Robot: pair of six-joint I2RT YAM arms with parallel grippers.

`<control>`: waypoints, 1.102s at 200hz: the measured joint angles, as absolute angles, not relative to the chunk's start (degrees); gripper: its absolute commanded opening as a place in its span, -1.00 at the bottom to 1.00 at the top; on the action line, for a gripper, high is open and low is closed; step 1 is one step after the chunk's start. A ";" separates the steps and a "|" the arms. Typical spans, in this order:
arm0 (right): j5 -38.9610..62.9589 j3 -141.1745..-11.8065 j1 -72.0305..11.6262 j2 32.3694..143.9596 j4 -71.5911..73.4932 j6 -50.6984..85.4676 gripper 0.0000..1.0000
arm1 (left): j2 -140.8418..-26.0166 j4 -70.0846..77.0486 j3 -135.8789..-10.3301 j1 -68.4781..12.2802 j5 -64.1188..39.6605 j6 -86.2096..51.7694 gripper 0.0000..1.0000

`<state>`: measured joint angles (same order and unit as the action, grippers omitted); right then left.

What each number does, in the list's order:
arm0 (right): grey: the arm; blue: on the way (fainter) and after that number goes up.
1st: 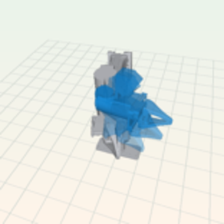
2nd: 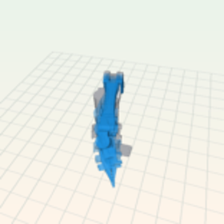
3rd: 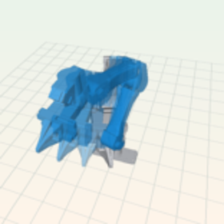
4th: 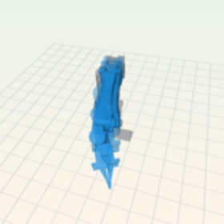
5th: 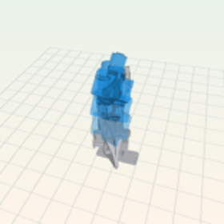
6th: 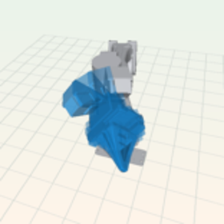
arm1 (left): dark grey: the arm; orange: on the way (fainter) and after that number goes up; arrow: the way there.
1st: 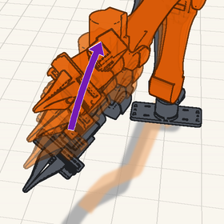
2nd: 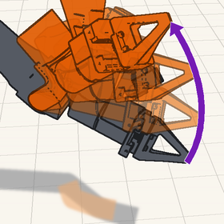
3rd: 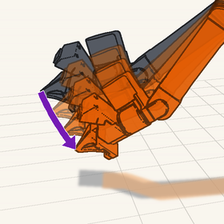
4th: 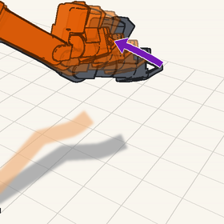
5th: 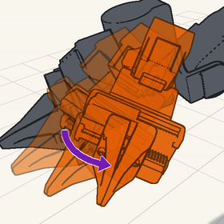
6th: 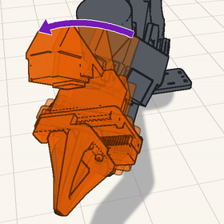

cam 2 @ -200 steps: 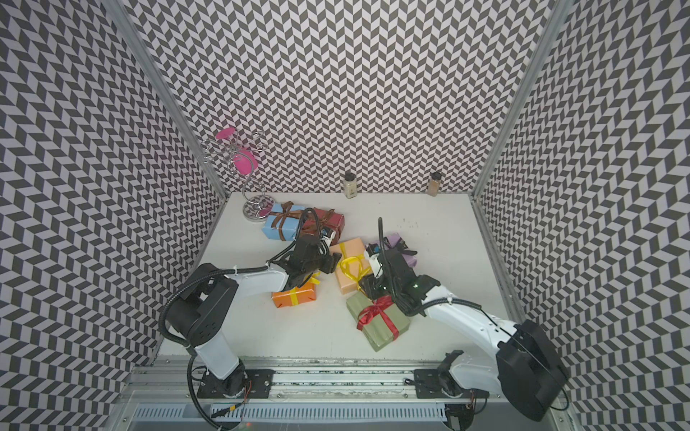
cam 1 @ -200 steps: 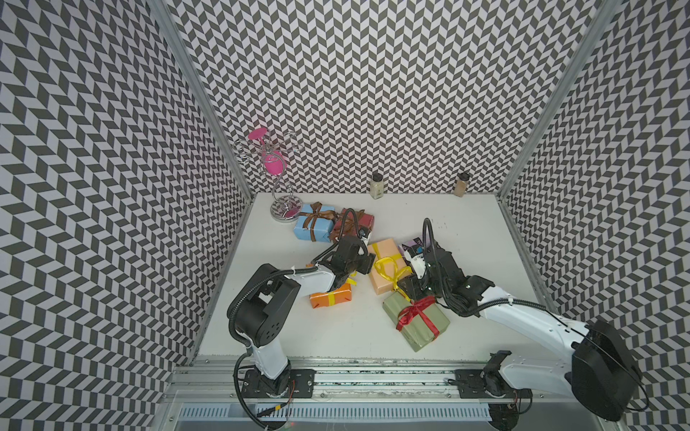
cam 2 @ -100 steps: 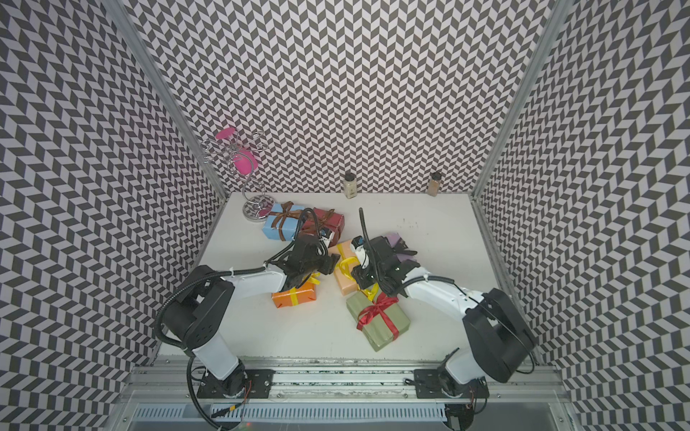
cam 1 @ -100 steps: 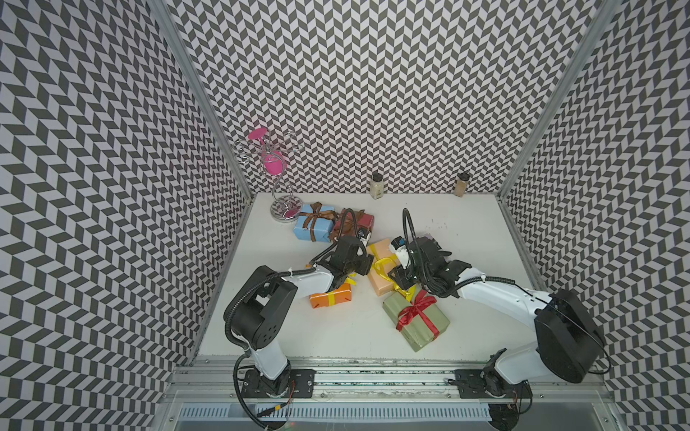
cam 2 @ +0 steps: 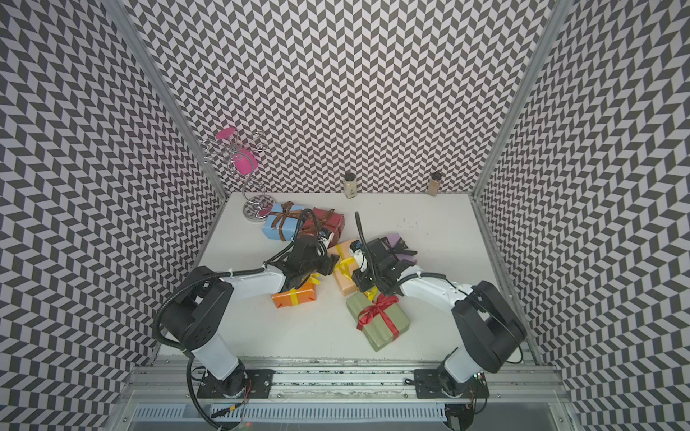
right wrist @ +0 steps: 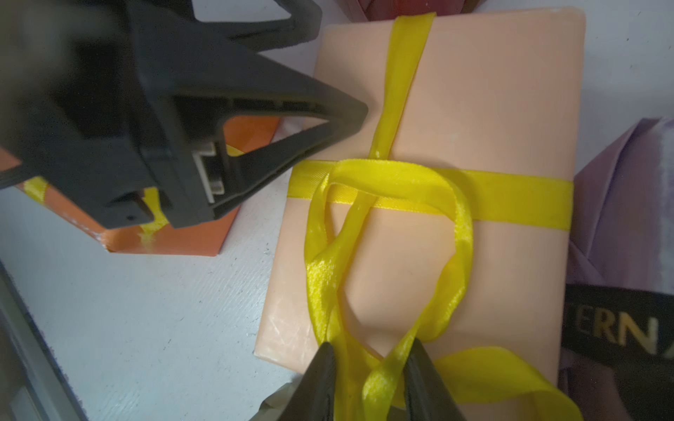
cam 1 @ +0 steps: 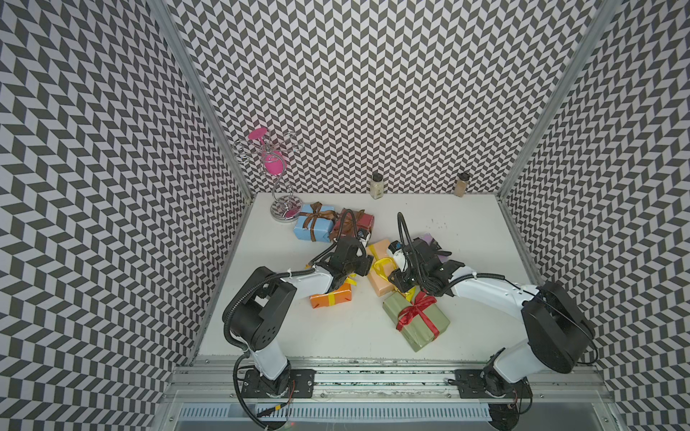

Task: Untie the ribbon bows on the gift boxes
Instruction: Untie the ribbon from the gift box.

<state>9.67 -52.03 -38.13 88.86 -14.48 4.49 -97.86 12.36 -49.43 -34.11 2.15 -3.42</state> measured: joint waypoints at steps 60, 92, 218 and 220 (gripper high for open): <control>5.93 -51.55 -38.13 83.70 -16.91 4.60 -0.36 | -97.82 12.36 -49.39 -34.11 2.17 -3.42 0.34; 6.35 -51.59 -38.13 79.99 -16.60 4.29 -0.50 | -97.82 12.38 -49.34 -34.11 2.24 -3.44 0.34; 10.76 -50.50 -38.24 86.28 -16.12 4.05 -0.41 | -97.82 12.40 -49.34 -34.11 2.22 -3.44 0.34; 10.74 -50.50 -38.24 86.37 -16.12 4.03 -0.41 | -97.82 12.40 -49.34 -34.11 2.22 -3.42 0.34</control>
<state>10.74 -50.50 -38.24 86.37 -16.12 4.03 -97.82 12.40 -49.34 -34.11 2.22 -3.42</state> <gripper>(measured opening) 0.295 0.669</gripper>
